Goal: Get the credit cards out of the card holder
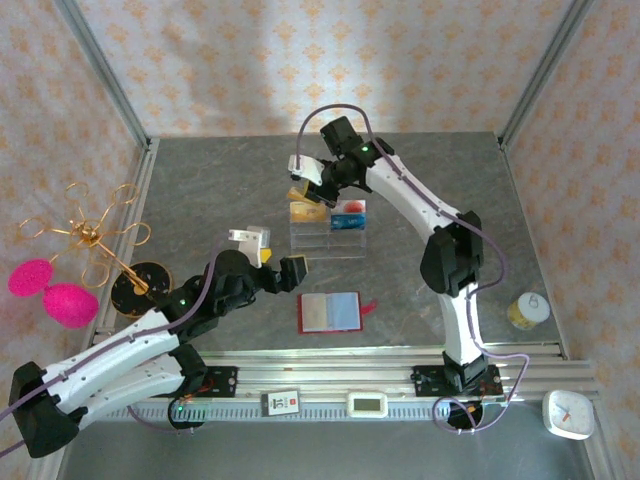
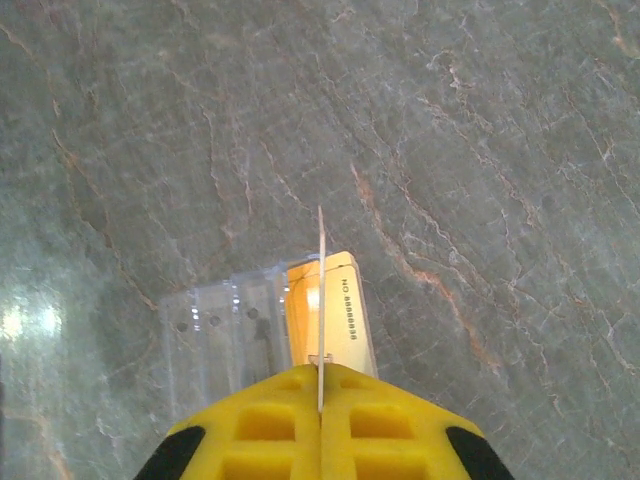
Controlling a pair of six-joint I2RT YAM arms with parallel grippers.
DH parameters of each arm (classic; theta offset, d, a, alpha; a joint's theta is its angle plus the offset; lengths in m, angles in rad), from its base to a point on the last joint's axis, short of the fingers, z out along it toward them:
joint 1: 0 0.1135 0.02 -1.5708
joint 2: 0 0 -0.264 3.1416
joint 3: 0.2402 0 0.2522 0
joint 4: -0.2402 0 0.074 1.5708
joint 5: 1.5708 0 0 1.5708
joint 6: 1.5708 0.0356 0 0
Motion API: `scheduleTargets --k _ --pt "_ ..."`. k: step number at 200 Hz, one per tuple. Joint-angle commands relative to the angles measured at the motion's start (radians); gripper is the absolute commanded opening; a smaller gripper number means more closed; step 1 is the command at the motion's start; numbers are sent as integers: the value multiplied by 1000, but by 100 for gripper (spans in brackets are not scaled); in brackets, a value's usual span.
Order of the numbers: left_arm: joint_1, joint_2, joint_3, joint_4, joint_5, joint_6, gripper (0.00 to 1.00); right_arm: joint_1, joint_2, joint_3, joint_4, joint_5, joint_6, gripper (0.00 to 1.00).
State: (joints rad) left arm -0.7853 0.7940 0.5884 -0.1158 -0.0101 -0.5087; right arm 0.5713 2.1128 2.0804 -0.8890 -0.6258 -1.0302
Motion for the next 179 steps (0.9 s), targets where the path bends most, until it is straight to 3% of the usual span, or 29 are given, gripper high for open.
scheduleTargets --k 1,179 --pt "12 -22 18 9 -46 33 99 -16 55 104 -129 9 -93 0" --pt "54 -13 -10 38 -28 26 99 -31 119 87 -116 0 -96 0"
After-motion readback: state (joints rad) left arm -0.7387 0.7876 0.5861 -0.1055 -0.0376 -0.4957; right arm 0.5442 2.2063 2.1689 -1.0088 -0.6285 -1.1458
